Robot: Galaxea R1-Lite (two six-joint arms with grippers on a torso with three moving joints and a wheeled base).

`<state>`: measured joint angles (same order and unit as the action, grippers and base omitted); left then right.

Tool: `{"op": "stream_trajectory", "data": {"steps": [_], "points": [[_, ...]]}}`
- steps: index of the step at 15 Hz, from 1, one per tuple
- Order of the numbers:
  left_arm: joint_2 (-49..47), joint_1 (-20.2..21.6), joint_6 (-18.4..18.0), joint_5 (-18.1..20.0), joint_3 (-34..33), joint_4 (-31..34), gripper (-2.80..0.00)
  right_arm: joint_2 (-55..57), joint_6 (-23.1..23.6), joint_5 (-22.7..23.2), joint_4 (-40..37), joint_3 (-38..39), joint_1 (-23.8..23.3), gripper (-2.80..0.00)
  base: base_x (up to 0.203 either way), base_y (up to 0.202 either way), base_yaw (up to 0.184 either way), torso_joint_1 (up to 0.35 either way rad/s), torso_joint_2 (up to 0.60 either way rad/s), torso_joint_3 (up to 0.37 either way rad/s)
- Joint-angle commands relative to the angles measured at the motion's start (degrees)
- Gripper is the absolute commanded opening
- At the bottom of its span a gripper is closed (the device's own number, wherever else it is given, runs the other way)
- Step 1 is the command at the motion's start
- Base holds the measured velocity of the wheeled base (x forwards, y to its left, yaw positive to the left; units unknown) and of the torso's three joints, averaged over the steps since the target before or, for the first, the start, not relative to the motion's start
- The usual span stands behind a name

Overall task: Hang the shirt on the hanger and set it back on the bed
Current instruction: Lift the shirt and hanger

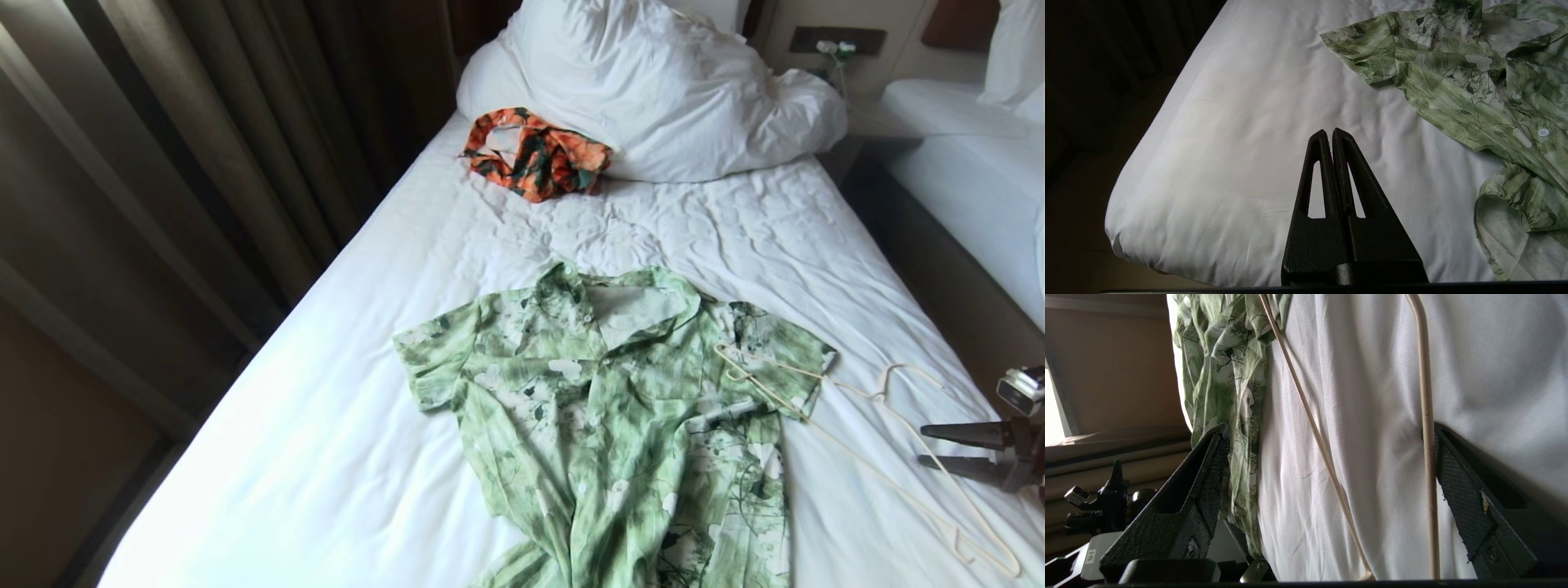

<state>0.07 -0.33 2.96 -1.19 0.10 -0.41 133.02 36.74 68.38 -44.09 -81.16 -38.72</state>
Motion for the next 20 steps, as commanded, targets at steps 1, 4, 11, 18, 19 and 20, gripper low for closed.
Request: {"op": "stream_trajectory", "data": {"steps": [1,4,11,18,19,20], "points": [[-0.1,0.0,0.0,0.0,0.0,0.0,-2.8,-0.2,0.0,0.3,-0.2,0.2,0.6,0.0,0.0,0.0,0.0,0.0,0.0,0.0],[-0.1,0.0,0.0,0.0,0.0,0.0,-2.8,-0.4,-1.1,0.2,1.0,0.5,0.9,0.0,0.0,0.0,0.0,0.0,0.0,0.0],[-0.1,0.0,0.0,0.0,0.0,0.0,-2.8,-2.5,-5.2,0.2,17.8,9.3,5.5,0.0,0.0,0.0,0.0,0.0,0.0,0.0],[-0.1,0.0,0.0,0.0,0.0,0.0,-2.8,-2.7,-8.0,0.2,23.8,11.3,6.5,0.0,0.0,0.0,0.0,0.0,0.0,0.0],[-0.1,0.0,0.0,0.0,0.0,0.0,-2.8,-2.7,-8.0,0.2,23.8,11.3,6.6,-2.8,0.0,0.0,0.0,0.0,0.0,0.0],[-0.1,0.0,0.0,0.0,0.0,0.0,-2.8,-2.7,-8.1,0.2,23.8,11.2,6.6,-2.8,0.0,0.0,0.0,0.0,0.0,0.0]]}}
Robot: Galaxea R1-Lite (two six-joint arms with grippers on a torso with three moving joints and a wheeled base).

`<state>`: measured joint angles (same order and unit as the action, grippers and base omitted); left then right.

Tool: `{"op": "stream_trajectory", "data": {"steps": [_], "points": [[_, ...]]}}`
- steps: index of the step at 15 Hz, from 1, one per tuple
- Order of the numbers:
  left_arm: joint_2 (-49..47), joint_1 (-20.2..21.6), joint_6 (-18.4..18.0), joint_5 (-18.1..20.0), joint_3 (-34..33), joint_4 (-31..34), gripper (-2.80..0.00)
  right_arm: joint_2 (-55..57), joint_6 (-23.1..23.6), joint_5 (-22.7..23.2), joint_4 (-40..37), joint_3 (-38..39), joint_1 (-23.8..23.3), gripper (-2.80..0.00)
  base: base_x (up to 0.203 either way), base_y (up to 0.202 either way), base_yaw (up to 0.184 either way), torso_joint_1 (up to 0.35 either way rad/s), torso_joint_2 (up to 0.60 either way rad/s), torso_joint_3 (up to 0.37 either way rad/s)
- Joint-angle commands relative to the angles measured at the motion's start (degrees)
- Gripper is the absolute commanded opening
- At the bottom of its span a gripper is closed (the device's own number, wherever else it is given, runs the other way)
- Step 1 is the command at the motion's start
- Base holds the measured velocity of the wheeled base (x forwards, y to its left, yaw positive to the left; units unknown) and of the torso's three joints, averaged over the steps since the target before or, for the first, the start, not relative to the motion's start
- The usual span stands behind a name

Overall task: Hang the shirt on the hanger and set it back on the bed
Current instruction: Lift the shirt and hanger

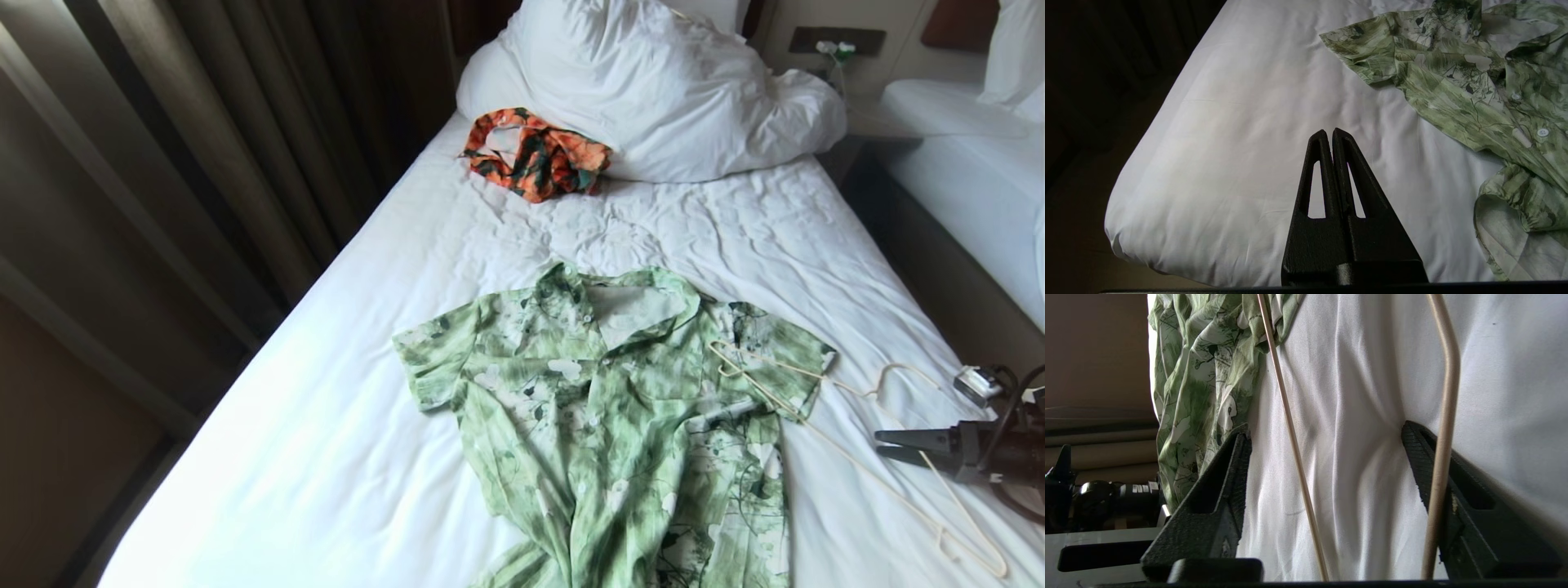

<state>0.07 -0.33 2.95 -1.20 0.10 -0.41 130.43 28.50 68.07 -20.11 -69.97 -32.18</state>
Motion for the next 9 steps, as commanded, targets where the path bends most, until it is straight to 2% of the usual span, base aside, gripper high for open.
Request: {"op": "stream_trajectory", "data": {"steps": [1,9], "points": [[-0.1,0.0,0.0,0.0,0.0,0.0,-2.8,0.0,0.2,0.5,-0.2,-0.2,0.0,-2.8,0.0,0.0,0.0,0.0,0.0,0.0],[-0.1,0.0,0.0,0.0,0.0,0.0,-2.8,-0.6,0.2,0.5,0.0,-0.5,0.0,-2.8,0.0,0.0,0.0,0.0,0.0,0.0]]}}
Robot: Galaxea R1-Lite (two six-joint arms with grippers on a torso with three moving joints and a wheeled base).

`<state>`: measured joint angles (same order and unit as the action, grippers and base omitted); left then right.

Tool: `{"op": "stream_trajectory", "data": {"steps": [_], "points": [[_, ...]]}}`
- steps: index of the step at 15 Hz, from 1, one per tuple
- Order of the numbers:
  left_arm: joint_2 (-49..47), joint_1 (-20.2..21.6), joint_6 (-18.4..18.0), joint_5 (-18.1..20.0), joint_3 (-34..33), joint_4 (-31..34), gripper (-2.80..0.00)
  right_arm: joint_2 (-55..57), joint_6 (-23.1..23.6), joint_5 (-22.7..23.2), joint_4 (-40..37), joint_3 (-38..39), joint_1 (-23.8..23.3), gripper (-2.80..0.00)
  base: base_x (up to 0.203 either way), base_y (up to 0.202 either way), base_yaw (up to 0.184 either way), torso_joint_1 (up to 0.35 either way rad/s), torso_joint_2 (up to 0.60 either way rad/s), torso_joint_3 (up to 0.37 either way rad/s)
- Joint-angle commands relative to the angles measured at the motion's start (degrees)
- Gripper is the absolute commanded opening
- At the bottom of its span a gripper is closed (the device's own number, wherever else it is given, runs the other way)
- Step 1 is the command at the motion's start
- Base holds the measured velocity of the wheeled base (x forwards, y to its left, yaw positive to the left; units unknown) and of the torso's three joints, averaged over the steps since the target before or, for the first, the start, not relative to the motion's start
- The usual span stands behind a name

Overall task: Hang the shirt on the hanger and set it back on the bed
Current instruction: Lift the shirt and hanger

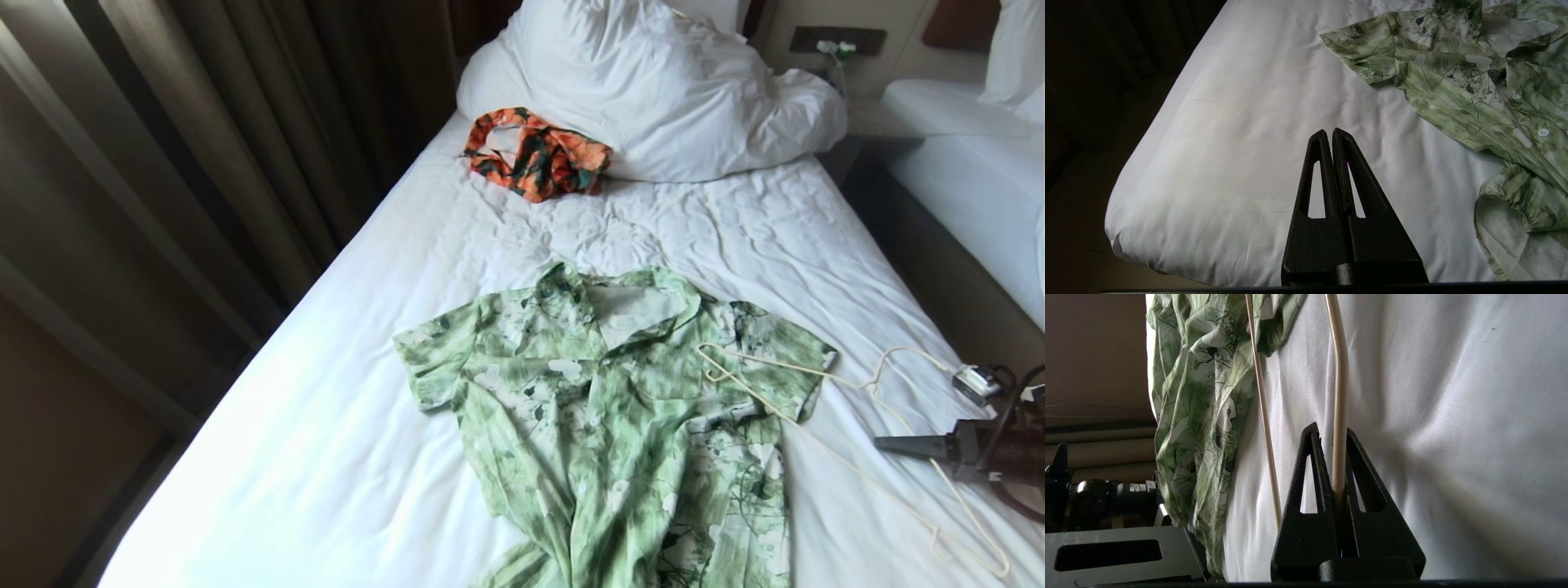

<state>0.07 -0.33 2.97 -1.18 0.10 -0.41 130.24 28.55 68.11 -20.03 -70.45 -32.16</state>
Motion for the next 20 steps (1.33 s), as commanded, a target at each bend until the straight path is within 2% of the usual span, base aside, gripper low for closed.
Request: {"op": "stream_trajectory", "data": {"steps": [1,10,20], "points": [[-0.1,0.0,0.0,0.0,0.0,0.0,-2.8,-1.1,0.2,0.4,0.0,0.0,0.0,-2.8,0.0,0.0,0.0,0.0,0.0,0.0],[-0.1,0.0,0.0,0.0,0.0,0.0,-2.8,-11.0,1.1,0.8,1.0,-0.6,2.2,-2.8,0.0,0.0,0.0,0.0,0.0,0.0],[-0.1,0.0,0.0,0.0,0.0,0.0,-2.8,-21.9,3.7,8.9,4.6,-0.1,4.0,-2.8,0.0,0.0,0.0,0.0,0.0,0.0]]}}
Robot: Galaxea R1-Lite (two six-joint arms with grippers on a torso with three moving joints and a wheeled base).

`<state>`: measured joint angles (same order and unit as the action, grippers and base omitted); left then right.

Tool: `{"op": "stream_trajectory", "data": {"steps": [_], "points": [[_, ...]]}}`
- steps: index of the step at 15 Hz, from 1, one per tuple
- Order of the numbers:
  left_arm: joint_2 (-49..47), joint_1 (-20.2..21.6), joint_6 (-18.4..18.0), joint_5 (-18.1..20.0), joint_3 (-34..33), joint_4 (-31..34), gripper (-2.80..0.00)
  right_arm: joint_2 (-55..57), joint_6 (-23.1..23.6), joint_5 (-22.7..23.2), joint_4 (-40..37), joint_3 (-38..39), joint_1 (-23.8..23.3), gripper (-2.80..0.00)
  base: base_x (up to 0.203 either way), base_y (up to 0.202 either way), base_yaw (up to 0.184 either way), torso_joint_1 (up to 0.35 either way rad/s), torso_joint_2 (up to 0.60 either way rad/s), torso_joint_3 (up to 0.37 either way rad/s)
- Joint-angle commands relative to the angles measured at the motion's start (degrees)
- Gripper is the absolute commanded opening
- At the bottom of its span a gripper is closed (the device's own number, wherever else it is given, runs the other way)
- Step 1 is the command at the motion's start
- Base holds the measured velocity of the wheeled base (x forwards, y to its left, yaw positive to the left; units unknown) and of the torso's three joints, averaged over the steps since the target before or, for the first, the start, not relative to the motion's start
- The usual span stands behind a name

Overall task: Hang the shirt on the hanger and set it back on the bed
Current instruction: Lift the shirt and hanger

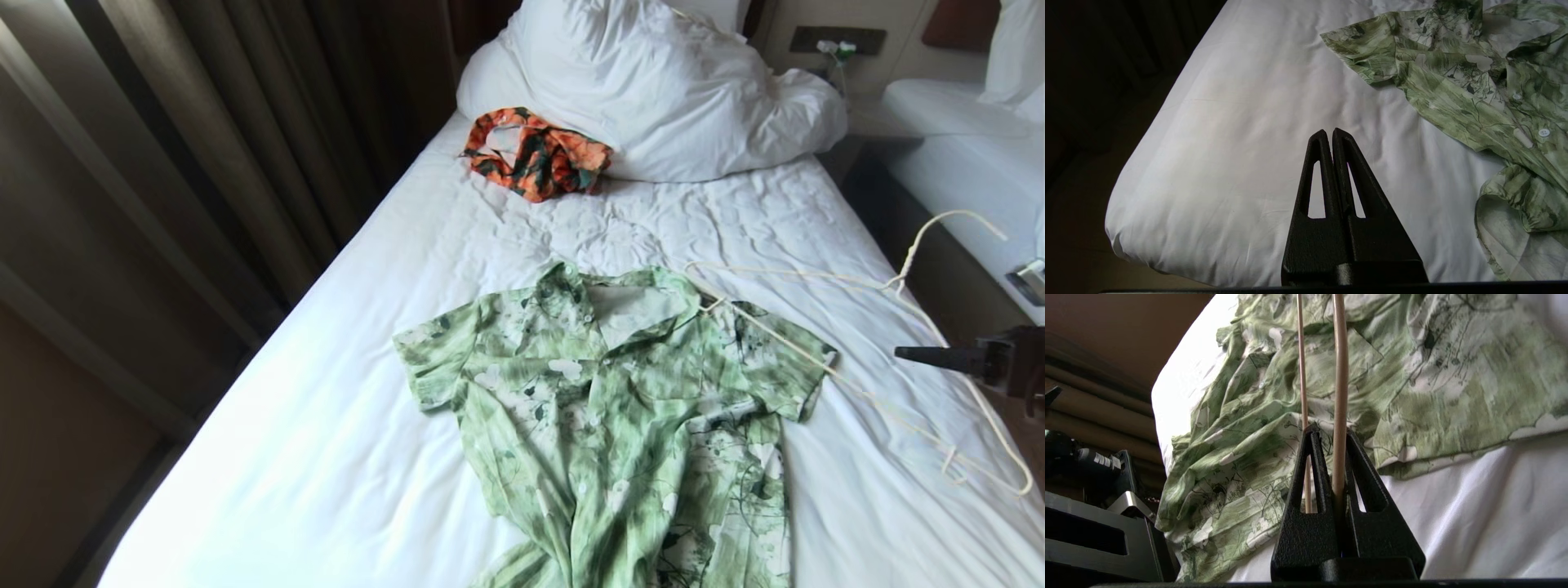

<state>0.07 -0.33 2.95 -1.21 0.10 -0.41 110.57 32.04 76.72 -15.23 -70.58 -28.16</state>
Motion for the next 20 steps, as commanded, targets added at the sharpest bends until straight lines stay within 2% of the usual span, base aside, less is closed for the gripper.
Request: {"op": "stream_trajectory", "data": {"steps": [1,8,16,20], "points": [[-0.1,0.0,0.0,0.0,0.0,0.0,-2.8,-3.3,0.3,2.1,0.9,0.3,0.0,-2.8,0.0,0.0,0.0,0.0,0.0,0.0],[-0.1,0.0,0.0,0.0,0.0,0.0,-2.8,-10.1,-0.1,10.4,17.5,8.3,-0.3,-2.8,0.0,0.0,0.0,0.0,0.0,0.0],[-0.1,0.0,0.0,0.0,0.0,0.0,-2.8,-12.2,-2.4,10.9,31.2,12.2,0.0,-2.8,0.0,0.0,0.0,0.0,0.0,0.0],[-0.1,0.0,0.0,0.0,0.0,0.0,-2.8,-13.8,-2.5,10.9,36.7,13.1,2.6,-2.8,0.0,0.0,0.0,0.0,0.0,0.0]]}}
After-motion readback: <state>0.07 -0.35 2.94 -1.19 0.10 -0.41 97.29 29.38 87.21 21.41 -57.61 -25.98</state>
